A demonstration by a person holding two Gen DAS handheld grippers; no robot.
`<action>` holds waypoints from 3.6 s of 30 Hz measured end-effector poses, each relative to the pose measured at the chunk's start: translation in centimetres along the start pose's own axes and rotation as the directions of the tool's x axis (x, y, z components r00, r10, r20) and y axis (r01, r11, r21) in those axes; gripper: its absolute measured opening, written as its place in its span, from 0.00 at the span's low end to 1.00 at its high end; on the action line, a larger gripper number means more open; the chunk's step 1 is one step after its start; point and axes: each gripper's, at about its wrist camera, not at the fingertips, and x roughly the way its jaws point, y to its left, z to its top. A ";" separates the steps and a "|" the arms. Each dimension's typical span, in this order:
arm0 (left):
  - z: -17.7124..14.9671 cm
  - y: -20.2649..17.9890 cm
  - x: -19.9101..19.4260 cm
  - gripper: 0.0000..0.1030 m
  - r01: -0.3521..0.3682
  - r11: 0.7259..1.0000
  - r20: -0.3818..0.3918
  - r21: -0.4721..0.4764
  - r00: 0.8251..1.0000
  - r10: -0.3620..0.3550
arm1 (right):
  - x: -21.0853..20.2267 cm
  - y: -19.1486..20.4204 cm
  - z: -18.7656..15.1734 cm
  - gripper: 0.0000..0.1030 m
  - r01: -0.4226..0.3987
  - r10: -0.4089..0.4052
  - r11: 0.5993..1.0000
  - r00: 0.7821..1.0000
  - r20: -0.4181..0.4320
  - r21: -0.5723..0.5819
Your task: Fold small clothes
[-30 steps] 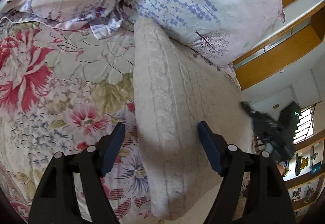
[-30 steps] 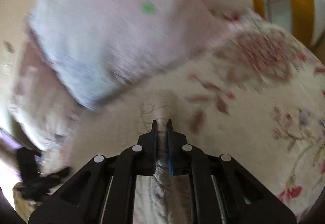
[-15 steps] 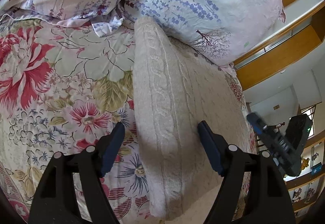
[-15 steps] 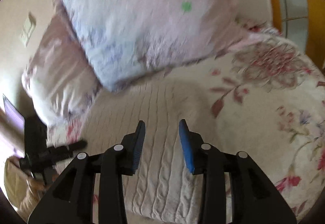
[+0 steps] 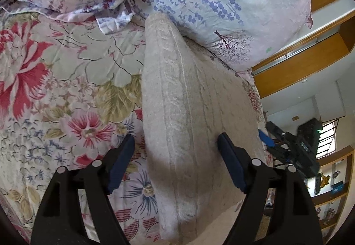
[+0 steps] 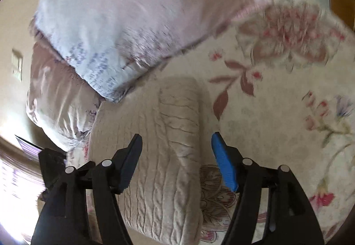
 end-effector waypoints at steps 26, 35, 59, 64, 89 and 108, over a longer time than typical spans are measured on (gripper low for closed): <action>1.2 0.1 1.1 0.38 0.194 0.980 -0.040 -0.051 0.980 -0.196 | 1.4 2.6 -2.4 0.27 -0.266 0.267 0.964 0.963 -0.045 0.010; 0.2 3.2 -8.1 0.38 0.164 0.986 0.039 -0.008 0.986 -0.164 | 2.3 11.3 -6.0 0.27 -0.297 0.293 0.942 0.955 -0.048 -0.155; -1.7 11.7 -11.4 0.63 -0.146 0.989 0.167 -0.037 0.974 0.150 | 9.0 14.2 -8.8 0.15 -0.012 0.007 0.972 1.000 -0.020 -0.236; -2.1 9.3 -11.8 0.68 -0.297 0.954 0.224 0.048 0.934 0.279 | 7.8 15.7 -9.4 0.20 0.087 -0.078 0.937 0.996 0.042 -0.339; -9.2 0.8 -9.8 0.72 -0.543 0.760 0.407 0.358 0.823 0.396 | 6.6 17.9 -14.6 0.42 0.048 -0.039 0.815 0.999 0.028 -0.577; -14.3 2.9 -16.2 0.98 -0.653 0.746 0.497 0.133 0.695 0.520 | 0.0 17.3 -18.6 0.99 0.235 -0.129 0.843 0.962 0.242 -0.484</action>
